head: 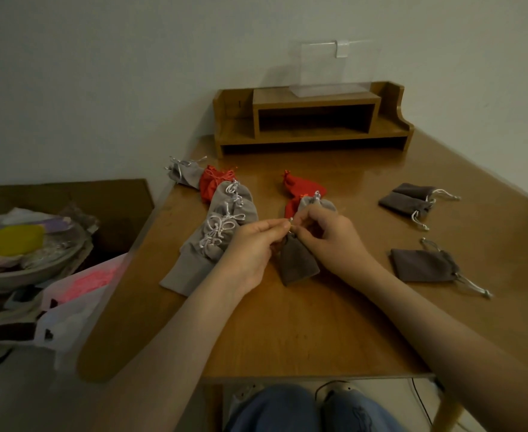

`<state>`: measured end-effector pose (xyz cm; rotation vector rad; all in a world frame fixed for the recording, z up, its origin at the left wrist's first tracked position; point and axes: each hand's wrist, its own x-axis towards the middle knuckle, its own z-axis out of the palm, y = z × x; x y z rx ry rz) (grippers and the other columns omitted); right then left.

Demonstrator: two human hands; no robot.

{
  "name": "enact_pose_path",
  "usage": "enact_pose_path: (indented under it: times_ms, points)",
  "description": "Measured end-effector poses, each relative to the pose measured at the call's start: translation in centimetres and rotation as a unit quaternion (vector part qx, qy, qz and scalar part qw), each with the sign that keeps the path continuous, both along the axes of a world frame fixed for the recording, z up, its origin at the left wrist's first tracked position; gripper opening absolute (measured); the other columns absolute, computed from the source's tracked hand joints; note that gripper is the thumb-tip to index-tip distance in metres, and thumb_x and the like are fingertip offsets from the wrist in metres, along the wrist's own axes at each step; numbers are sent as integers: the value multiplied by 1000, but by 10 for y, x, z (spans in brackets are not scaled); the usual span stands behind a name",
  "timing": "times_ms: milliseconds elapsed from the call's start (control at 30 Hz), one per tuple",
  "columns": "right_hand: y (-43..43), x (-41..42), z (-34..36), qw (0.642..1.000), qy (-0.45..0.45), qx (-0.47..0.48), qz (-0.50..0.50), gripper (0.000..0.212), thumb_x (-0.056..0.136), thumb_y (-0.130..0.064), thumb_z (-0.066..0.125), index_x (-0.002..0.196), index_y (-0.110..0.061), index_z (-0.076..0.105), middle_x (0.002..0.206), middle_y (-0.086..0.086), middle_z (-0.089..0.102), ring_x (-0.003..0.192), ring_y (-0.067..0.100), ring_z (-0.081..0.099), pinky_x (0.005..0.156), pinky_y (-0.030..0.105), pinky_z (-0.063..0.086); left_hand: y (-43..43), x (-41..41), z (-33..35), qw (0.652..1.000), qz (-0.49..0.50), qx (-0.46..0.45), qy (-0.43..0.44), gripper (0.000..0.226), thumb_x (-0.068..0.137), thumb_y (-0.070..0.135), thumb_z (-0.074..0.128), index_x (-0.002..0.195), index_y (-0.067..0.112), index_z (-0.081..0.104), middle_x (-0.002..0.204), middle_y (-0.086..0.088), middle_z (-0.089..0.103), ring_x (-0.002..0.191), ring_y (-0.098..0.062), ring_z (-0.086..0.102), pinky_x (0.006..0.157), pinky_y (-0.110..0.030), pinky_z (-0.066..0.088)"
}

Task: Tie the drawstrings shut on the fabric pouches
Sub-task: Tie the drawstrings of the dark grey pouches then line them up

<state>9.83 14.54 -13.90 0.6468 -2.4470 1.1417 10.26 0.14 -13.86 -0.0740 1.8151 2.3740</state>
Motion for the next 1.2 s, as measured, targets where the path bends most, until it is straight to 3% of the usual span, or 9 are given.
enact_pose_path:
  times_ms: [133,233,333,433,567,833,1033,1200]
  points:
    - [0,0,4,995,-58,-68,38,4,90,-8,59,91,-8,63,84,-6,58,77,1,55,69,10,44,0,1,1,1000,9,-1,20,12,90,8,59,94,11,69,88,-2,70,85,-11,64,75,-21,50]
    - [-2,2,8,967,-168,-173,78,12,94,-9,55,95,-1,63,82,2,60,67,-1,56,61,10,45,0,1,0,998,31,-14,51,11,88,12,63,90,17,72,97,-5,71,99,-18,64,88,-31,49]
    - [1,2,8,931,-258,-236,109,22,96,-12,51,104,7,59,85,12,59,68,9,57,58,15,47,1,2,1,996,37,-32,74,11,88,14,63,90,19,73,98,-3,71,104,-20,63,95,-36,48]
    - [3,0,7,904,-313,-257,138,25,97,-13,47,106,8,57,90,16,55,75,24,51,64,24,44,1,2,1,992,37,-59,108,16,89,13,62,85,24,73,93,-1,71,103,-22,63,96,-39,49]
    - [4,0,7,884,-356,-260,153,25,96,-9,44,112,7,54,87,9,58,71,12,58,63,20,47,2,4,-1,985,27,-98,142,16,90,12,60,85,22,72,93,-6,71,98,-26,65,93,-38,50]
    - [10,-1,14,861,-405,-265,157,16,96,-5,43,99,-3,58,81,4,63,62,7,61,55,18,49,0,3,1,991,-23,-72,114,10,89,12,61,92,14,71,82,5,70,82,-7,64,82,-25,48]
    - [8,0,12,871,-384,-263,154,18,98,-6,41,93,-6,58,80,2,63,62,4,62,56,15,48,-4,3,3,989,-42,-100,104,11,86,5,65,85,14,70,78,5,69,80,-6,64,71,-18,49]
    - [3,0,7,889,-349,-257,147,17,99,-10,41,90,-5,55,83,7,58,70,9,57,62,18,46,-5,5,3,982,-27,-147,115,10,84,7,69,83,17,69,83,2,71,83,-10,66,72,-20,51]
